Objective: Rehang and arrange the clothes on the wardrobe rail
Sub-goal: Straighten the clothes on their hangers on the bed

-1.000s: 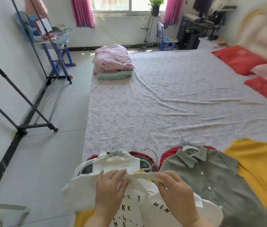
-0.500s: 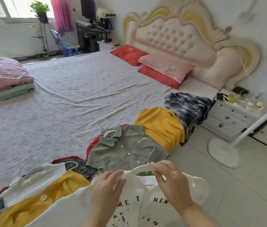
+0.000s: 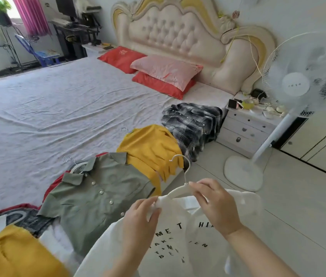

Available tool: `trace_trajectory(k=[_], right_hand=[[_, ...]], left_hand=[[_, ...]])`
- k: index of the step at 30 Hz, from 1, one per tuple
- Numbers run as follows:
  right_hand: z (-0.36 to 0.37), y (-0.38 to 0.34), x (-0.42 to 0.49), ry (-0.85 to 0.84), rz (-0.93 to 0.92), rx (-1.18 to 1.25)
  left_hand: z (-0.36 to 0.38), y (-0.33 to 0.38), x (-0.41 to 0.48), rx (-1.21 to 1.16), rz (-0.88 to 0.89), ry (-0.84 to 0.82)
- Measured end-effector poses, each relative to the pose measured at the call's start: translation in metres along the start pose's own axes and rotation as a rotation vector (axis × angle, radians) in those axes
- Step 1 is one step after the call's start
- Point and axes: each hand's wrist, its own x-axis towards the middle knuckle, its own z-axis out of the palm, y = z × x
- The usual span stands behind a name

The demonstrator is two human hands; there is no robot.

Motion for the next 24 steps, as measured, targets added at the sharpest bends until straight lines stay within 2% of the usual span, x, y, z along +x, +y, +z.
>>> trace_trajectory(k=[9,21,24], right_hand=[[-0.016,0.113,0.075,-0.018,-0.054,-0.045],[0.071,0.219,0.202,-0.098,-0.01,0.0],[0.088,0.242,0.238,-0.109,0.018,0.01]], left_hand=[[0.069,0.068,0.07,0.017,0.021,-0.141],[0.137,0.064,0.241,0.094,-0.053,-0.169],[0.149,0.065,0.285,0.093,-0.016,-0.198]])
